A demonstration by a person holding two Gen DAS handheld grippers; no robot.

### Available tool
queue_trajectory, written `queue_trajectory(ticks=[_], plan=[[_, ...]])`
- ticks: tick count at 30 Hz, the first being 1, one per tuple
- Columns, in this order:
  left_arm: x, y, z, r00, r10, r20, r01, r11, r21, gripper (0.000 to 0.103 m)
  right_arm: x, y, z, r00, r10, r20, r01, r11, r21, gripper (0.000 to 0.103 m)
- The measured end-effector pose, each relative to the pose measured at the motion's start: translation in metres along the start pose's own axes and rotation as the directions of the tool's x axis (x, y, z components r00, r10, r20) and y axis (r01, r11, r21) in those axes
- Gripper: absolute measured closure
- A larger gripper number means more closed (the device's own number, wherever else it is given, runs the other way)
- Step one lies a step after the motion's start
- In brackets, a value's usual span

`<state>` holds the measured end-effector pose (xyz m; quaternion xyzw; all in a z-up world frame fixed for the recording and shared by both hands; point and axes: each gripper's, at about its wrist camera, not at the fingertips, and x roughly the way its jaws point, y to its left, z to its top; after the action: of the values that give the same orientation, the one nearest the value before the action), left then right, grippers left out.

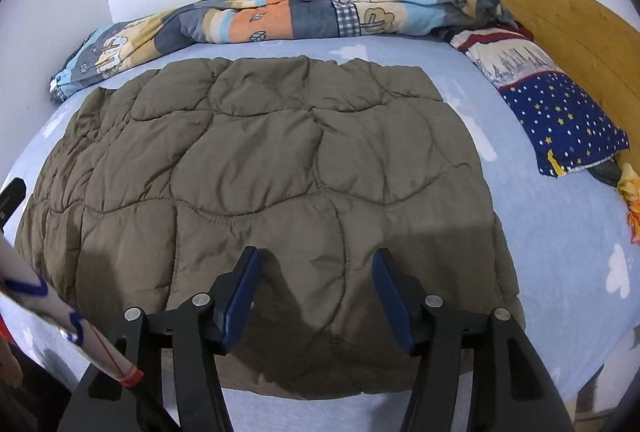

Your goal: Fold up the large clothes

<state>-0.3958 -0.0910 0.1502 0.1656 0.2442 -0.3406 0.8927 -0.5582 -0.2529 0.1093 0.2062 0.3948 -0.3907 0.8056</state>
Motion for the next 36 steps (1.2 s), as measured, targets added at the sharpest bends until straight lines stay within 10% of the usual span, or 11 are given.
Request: queue_trajectory(ticks=[36], plan=[[0.047,0.012,-0.024,0.985,0.031,-0.170,-0.029,0.999,0.017,0.024,0.011,-0.024,0.000,0.999,-0.011,-0.031,0.014,0.994,0.106,0.028]])
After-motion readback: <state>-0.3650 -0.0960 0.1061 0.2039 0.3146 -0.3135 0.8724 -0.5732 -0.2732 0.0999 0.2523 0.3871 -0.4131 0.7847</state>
